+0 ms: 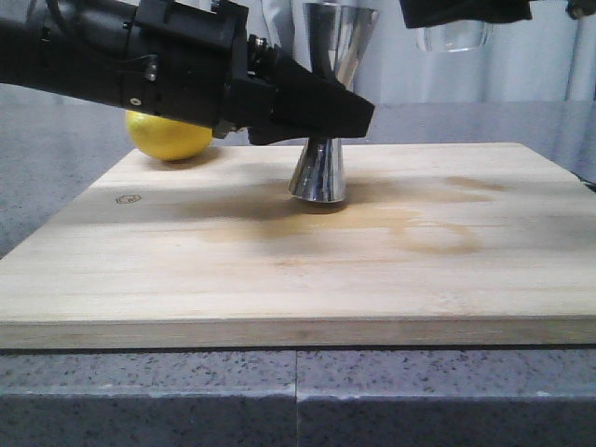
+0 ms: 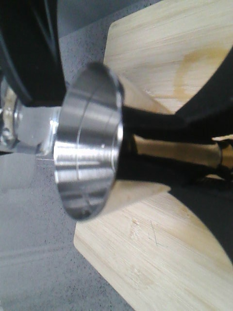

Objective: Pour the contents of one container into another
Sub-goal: 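Carry the beaker above the jigger held by the left gripper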

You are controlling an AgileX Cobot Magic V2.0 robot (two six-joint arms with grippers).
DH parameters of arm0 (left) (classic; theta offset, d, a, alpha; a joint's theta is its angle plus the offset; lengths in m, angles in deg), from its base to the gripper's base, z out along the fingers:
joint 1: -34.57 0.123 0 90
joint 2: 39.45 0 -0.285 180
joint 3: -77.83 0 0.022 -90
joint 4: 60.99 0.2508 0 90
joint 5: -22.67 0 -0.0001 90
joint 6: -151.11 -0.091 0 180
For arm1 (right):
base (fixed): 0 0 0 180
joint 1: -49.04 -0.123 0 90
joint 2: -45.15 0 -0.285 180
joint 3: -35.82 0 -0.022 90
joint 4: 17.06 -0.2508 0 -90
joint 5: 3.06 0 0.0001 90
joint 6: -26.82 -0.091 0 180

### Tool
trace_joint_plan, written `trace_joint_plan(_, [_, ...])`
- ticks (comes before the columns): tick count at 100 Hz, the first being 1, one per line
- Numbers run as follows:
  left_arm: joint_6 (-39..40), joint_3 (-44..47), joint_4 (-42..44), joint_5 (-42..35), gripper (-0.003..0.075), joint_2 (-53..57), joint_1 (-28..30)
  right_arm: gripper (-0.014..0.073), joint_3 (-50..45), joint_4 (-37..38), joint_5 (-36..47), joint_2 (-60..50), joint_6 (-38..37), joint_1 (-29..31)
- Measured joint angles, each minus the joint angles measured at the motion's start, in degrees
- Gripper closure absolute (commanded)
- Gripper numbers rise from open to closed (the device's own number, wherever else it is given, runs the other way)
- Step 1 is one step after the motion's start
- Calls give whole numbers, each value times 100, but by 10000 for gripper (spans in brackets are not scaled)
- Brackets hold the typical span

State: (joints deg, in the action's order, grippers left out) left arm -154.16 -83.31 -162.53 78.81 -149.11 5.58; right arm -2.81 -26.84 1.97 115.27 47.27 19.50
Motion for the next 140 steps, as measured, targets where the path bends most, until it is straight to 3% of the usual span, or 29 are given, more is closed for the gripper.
trace_joint_plan(26, [0,0,0,0,606,0,0,305,431,29,-611,0,275,238])
trace_joint_plan(62, [0,-47,0,42,606,-27,0,305,663,239,-856,0,287,358])
trace_joint_plan(140, [93,-278,10,312,606,-27,0,305,1301,1267,-1607,259,296,358])
